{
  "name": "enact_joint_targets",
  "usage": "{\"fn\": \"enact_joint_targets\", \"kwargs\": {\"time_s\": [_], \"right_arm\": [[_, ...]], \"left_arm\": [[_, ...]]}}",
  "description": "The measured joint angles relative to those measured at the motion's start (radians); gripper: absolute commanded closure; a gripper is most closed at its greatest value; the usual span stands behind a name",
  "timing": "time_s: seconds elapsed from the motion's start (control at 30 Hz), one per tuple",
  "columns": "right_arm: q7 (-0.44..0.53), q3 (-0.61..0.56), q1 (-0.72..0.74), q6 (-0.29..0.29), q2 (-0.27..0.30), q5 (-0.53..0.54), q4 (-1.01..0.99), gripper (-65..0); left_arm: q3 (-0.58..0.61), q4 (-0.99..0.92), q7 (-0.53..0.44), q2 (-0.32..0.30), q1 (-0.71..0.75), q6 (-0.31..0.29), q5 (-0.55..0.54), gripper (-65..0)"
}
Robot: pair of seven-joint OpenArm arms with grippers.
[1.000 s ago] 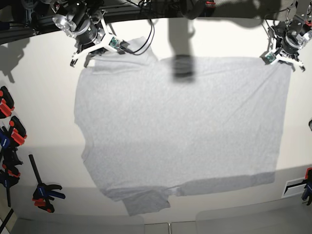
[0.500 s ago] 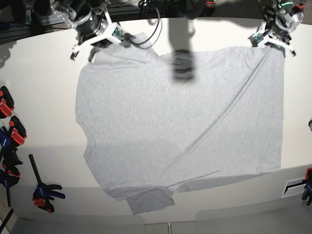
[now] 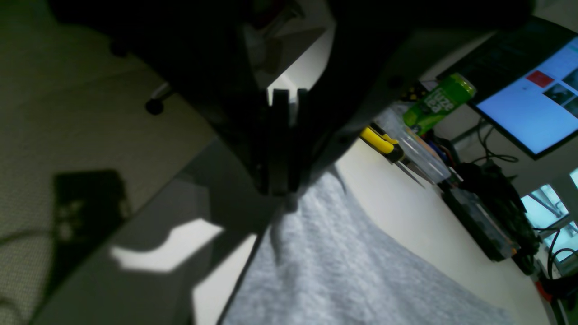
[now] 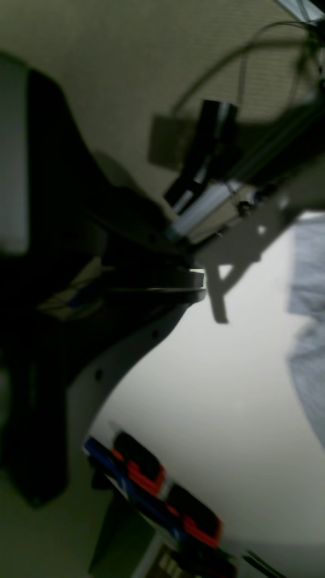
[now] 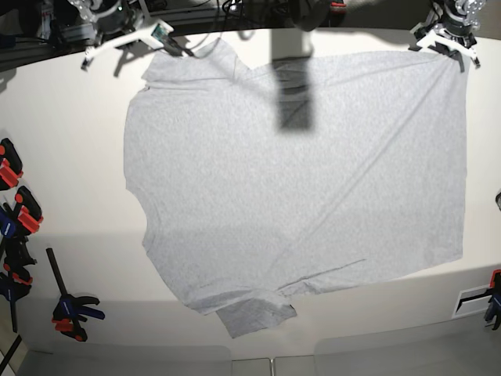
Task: Fold the T-shirt properly
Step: 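Pull the shirt by its shoulders toward the robot with both grippers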
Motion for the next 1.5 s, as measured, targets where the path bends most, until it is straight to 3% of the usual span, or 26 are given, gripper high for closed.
{"fn": "enact_joint_targets", "kwargs": {"time_s": [0.13,0.27,0.4,0.5,0.57,0.73,0.93,1.07,1.17,1.5], "right_arm": [[0.003,0.008,-0.074,-0.008,0.0,0.0,0.003,0.0],[0.036,0.01,-0.095,-0.083,0.0,-0.055,0.003,0.0],[0.067,0.013,-0.068,-0.085,0.0,-0.043,0.004,0.0],[0.175,0.012,-0.033,-0.072,0.0,-0.028,0.003,-21.2],[0.259,0.012,0.003,-0.074,0.003,-0.029,-0.006,-26.5],[0.278,-0.02,0.12,-0.07,0.003,-0.028,-0.126,-26.5],[0.281,-0.152,0.246,-0.07,0.003,-0.019,-0.184,-26.3],[0.235,-0.243,0.331,0.012,0.003,0.057,-0.233,-26.3],[0.209,-0.29,0.39,0.013,0.003,0.056,-0.274,-26.3],[0.17,-0.302,0.452,0.013,0.003,0.055,-0.291,-26.2]], "left_arm": [[0.0,0.002,0.0,-0.001,0.024,0.001,0.058,0.0],[0.0,0.019,-0.008,-0.001,0.035,0.038,0.066,0.0],[0.0,0.027,-0.026,-0.001,0.033,0.063,0.072,0.0],[0.0,0.027,-0.027,-0.001,0.033,0.063,0.073,0.0],[0.0,0.027,-0.027,-0.001,0.033,0.063,0.072,0.0],[0.0,0.027,-0.027,-0.002,0.032,0.07,0.073,0.0],[0.0,0.027,-0.026,-0.002,0.032,0.071,0.073,0.0],[0.0,0.027,-0.027,-0.002,0.033,0.07,0.07,0.0],[0.0,0.027,-0.027,-0.001,0.032,0.07,0.073,0.0],[0.0,0.027,-0.027,-0.001,0.032,0.07,0.071,0.0]]}}
